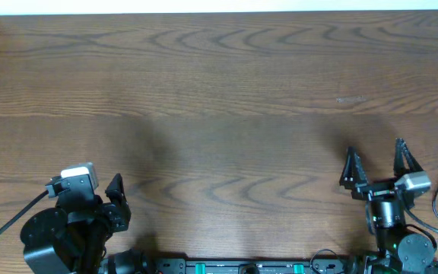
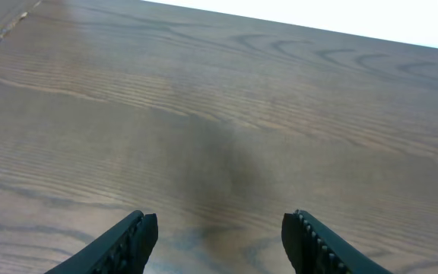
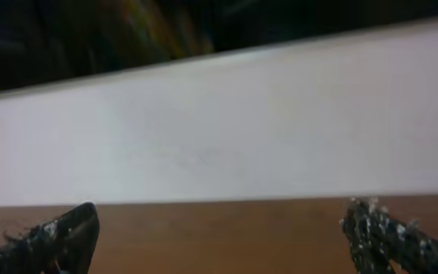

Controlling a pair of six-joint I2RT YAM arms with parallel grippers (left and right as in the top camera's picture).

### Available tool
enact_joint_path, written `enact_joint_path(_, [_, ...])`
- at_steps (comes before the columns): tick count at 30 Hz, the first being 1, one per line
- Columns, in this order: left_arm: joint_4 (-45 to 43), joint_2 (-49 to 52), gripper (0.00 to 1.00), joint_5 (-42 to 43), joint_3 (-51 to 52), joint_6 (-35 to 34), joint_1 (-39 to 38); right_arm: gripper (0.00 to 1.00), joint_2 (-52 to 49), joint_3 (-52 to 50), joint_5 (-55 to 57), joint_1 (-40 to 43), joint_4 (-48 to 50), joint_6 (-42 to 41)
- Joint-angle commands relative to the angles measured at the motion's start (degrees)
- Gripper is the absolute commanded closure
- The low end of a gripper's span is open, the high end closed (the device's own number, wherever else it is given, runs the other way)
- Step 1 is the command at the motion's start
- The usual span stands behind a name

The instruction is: Untangle cables

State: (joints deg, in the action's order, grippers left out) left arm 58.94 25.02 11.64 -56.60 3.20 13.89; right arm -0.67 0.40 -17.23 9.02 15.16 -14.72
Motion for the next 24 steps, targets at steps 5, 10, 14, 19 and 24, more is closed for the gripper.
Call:
enact_joint_path(5, [-0.09,-0.15,0.42,-0.31,0.15,-0.46,0.28,0.01,0.28,-0.11,6.43,-1.2,-16.37,-0.94])
enact_joint_path(10, [-0.09,-0.15,0.42,-0.28,0.15,-0.48,0.28,0.01,-0.22,-0.09,6.16,-1.2,-18.62,-1.55])
enact_joint_path(14, [-0.11,-0.15,0.42,1.64,0.15,-0.46,0.28,0.01,-0.26,-0.09,6.43,-1.18,-18.62,-1.53])
enact_joint_path(19, [-0.11,-0.15,0.41,3.5,0.26,-0.5,0.28,0.01,-0.26,-0.09,6.43,-1.18,-18.62,-1.53])
enact_joint_path(24, [-4.33,-0.15,0.41,16.33,3.91,-0.92,0.28,0.01,-0.26,-0.09,6.43,-1.18,-18.62,-1.53])
